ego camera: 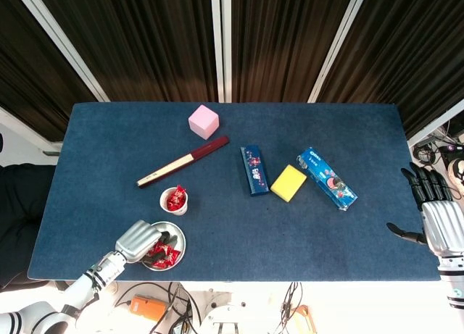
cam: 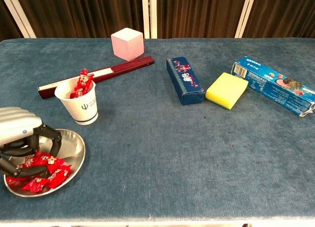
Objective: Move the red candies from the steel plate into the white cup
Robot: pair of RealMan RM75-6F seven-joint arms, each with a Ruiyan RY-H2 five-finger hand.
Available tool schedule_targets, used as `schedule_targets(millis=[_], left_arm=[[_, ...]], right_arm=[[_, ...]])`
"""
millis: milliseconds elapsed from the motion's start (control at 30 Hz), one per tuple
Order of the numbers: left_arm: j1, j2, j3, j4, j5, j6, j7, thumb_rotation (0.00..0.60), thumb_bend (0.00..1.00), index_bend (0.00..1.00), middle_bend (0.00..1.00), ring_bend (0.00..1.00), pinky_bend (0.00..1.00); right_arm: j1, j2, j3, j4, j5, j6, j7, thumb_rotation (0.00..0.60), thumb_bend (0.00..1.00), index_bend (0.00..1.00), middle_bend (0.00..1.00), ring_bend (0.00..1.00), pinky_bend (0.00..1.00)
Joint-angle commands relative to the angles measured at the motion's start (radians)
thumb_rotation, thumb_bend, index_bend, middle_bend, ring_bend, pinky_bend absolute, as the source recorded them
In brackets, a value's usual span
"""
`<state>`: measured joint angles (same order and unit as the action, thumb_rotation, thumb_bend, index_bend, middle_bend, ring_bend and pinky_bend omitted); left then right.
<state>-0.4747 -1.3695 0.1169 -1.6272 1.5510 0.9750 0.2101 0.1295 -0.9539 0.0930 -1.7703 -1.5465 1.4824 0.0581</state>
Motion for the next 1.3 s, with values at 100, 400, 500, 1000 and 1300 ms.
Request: schedule_targets(millis=[100, 400, 500, 1000, 1300], left_arm=[[-0.002, -0.001, 0.000, 0.007, 0.006, 0.005, -0.042, 0.562, 0.37, 0.56, 0.96, 0.92, 0.83], [-0.003, 0.102, -0.045, -0.092, 0.055, 0.120, -0.211, 0.556, 0.37, 0.56, 0.96, 0.92, 0.83], [-0.010, 0.135, -0.093, -0.113, 0.038, 0.155, -0.224, 0.529, 0.37, 0.56, 0.96, 0.92, 0.83], [-0.095, 0.072, -0.219, -0.068, -0.171, 0.050, -0.202, 0.506, 0.33, 0.54, 0.96, 0.92, 0.83], [-0.093, 0.033, -0.215, -0.027, -0.209, 0.054, -0.164, 0.514, 0.15, 0.46, 0.96, 0.92, 0.83]], right_arm=[[-0.002, 0.000, 0.000, 0.000, 0.001, 0.003, 0.001, 0.600, 0.16, 0.00, 0.01, 0.00, 0.03], [-0.006, 0.000, 0.001, 0.003, -0.003, 0.014, 0.009, 0.600, 0.16, 0.00, 0.01, 0.00, 0.03], [-0.009, 0.001, 0.000, 0.007, -0.002, 0.017, 0.015, 0.600, 0.16, 0.00, 0.01, 0.00, 0.02], [-0.007, -0.006, 0.001, 0.024, 0.011, 0.006, 0.030, 0.600, 0.16, 0.00, 0.01, 0.00, 0.03], [-0.002, -0.006, 0.003, 0.019, 0.015, -0.003, 0.023, 0.600, 0.16, 0.00, 0.01, 0.00, 0.03]])
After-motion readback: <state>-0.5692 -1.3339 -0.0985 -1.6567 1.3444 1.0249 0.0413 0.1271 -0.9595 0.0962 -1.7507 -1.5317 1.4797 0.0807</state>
